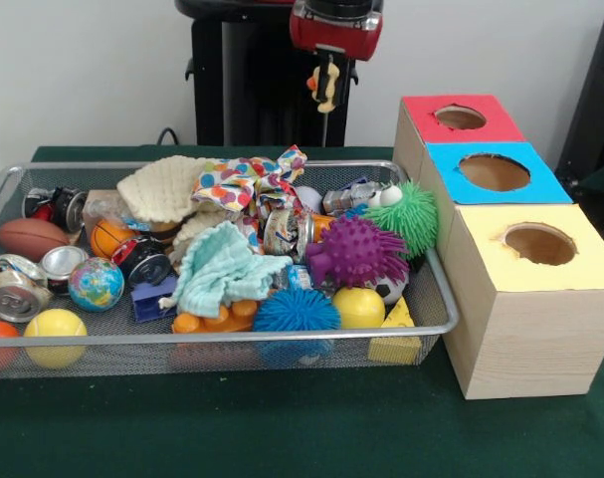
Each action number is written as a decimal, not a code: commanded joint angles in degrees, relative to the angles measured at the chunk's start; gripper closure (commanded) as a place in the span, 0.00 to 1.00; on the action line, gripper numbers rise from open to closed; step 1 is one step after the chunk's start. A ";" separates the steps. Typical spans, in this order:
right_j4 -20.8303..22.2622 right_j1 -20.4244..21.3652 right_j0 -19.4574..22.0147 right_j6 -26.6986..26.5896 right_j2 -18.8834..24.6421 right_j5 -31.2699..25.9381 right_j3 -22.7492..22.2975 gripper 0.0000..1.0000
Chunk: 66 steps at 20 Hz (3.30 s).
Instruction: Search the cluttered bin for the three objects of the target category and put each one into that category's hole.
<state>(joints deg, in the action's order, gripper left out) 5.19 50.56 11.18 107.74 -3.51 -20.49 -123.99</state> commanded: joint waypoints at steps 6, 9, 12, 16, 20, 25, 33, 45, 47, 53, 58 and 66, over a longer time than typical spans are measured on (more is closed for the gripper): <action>-9.81 0.18 -6.91 19.86 -4.68 1.77 -2.55 1.00; -11.67 -1.45 -7.86 20.25 -4.38 3.33 -2.17 1.00; -13.19 -3.09 -8.70 20.54 -4.39 4.36 -1.54 1.00; -14.67 -4.49 -10.09 20.40 -5.26 4.19 0.41 1.00; -15.47 -5.42 -9.70 18.60 -5.43 1.83 3.74 1.00; -16.82 -5.05 -10.88 18.41 -6.45 -3.22 6.90 1.00; -15.91 -3.33 -14.60 19.33 -10.22 -17.34 14.78 1.00; -15.24 -4.86 -13.94 17.28 -9.84 -23.15 20.45 1.00; -16.09 -6.14 -13.39 17.18 -8.78 -20.48 20.16 1.00; -18.87 -9.12 -13.79 19.08 -7.64 -19.38 22.69 1.00; -20.55 -12.18 -14.74 20.48 -7.63 -20.08 26.38 1.00; -23.80 -14.71 -18.71 25.52 -9.14 -23.67 30.14 1.00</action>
<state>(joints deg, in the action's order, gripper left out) -14.74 39.31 -5.12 113.06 -14.10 -40.22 -99.44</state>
